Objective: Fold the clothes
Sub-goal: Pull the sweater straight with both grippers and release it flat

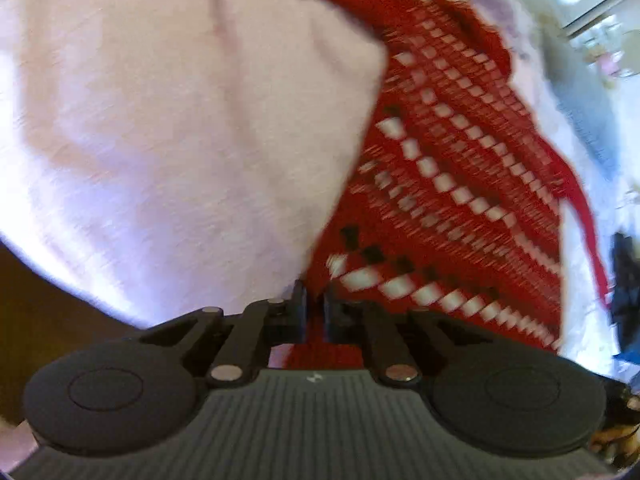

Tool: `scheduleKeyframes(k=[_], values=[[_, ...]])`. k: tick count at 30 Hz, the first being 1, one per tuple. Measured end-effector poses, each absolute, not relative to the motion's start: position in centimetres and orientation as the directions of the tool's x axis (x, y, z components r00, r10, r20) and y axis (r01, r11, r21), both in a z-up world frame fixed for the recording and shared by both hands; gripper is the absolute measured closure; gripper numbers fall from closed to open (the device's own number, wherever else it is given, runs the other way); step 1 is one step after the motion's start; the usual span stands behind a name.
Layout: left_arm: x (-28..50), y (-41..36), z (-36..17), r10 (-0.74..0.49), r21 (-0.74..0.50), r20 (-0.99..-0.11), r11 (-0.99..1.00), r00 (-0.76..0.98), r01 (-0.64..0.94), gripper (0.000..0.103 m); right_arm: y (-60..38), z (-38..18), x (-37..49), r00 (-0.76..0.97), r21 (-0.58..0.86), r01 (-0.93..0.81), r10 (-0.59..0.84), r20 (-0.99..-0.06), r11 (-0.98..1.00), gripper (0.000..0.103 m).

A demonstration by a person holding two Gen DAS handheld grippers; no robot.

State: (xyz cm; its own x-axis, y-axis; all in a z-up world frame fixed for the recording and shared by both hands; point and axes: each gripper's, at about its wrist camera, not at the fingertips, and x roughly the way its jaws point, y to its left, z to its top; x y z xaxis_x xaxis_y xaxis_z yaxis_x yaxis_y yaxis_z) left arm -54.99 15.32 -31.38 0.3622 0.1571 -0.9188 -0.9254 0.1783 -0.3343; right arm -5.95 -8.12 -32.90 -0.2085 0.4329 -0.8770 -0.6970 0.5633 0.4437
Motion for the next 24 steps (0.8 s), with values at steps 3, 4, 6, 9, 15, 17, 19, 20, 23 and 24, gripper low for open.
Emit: scheduleKeyframes(k=[3, 4, 6, 9, 15, 17, 19, 20, 23, 24], values=[[-55.6, 15.5, -30.3, 0.152, -0.193, -0.963, 0.194, 0.223, -0.962, 0.092, -8.3, -32.4, -4.0, -0.184, 0.352, -0.695, 0.318, -0.930, 0.627, 0.052], [-55.6, 15.9, -29.5, 0.171, -0.163, -0.965, 0.211, 0.201, -0.964, 0.092, -8.2, -31.9, -3.1, -0.163, 0.338, -0.695, 0.318, -0.934, 0.635, 0.052], [-55.0, 17.3, -27.9, 0.213, -0.143, -0.957, 0.237, 0.195, -0.961, 0.092, -7.5, -30.3, -1.3, -0.111, 0.325, -0.704, 0.355, -0.928, 0.631, 0.052], [-51.0, 21.8, -26.1, 0.283, -0.189, -0.919, 0.299, 0.276, -0.935, 0.081, -3.7, -29.0, 1.3, -0.080, 0.338, -0.736, 0.420, -0.904, 0.587, 0.051], [-38.4, 32.7, -26.5, 0.351, -0.263, -0.840, 0.405, 0.414, -0.876, 0.064, 8.4, -29.1, 6.0, -0.117, 0.381, -0.819, 0.526, -0.843, 0.430, 0.051], [-34.4, 36.4, -27.4, 0.348, -0.295, -0.823, 0.414, 0.449, -0.861, 0.064, 13.8, -30.0, 7.3, -0.145, 0.395, -0.844, 0.554, -0.820, 0.363, 0.051], [-30.7, 40.1, -28.9, 0.338, -0.332, -0.809, 0.415, 0.482, -0.847, 0.064, 19.4, -30.9, 8.4, -0.192, 0.426, -0.852, 0.575, -0.795, 0.304, 0.051], [-29.0, 42.0, -29.6, 0.332, -0.349, -0.807, 0.398, 0.488, -0.848, 0.064, 21.9, -31.3, 8.9, -0.222, 0.448, -0.850, 0.582, -0.782, 0.277, 0.051], [-25.2, 46.4, -32.0, 0.322, -0.418, -0.790, 0.341, 0.523, -0.842, 0.063, 29.4, -32.6, 9.6, -0.308, 0.525, -0.826, 0.614, -0.727, 0.207, 0.051], [-24.4, 47.6, -32.8, 0.322, -0.439, -0.784, 0.315, 0.530, -0.841, 0.060, 31.8, -33.1, 9.7, -0.334, 0.554, -0.809, 0.623, -0.707, 0.195, 0.051]])
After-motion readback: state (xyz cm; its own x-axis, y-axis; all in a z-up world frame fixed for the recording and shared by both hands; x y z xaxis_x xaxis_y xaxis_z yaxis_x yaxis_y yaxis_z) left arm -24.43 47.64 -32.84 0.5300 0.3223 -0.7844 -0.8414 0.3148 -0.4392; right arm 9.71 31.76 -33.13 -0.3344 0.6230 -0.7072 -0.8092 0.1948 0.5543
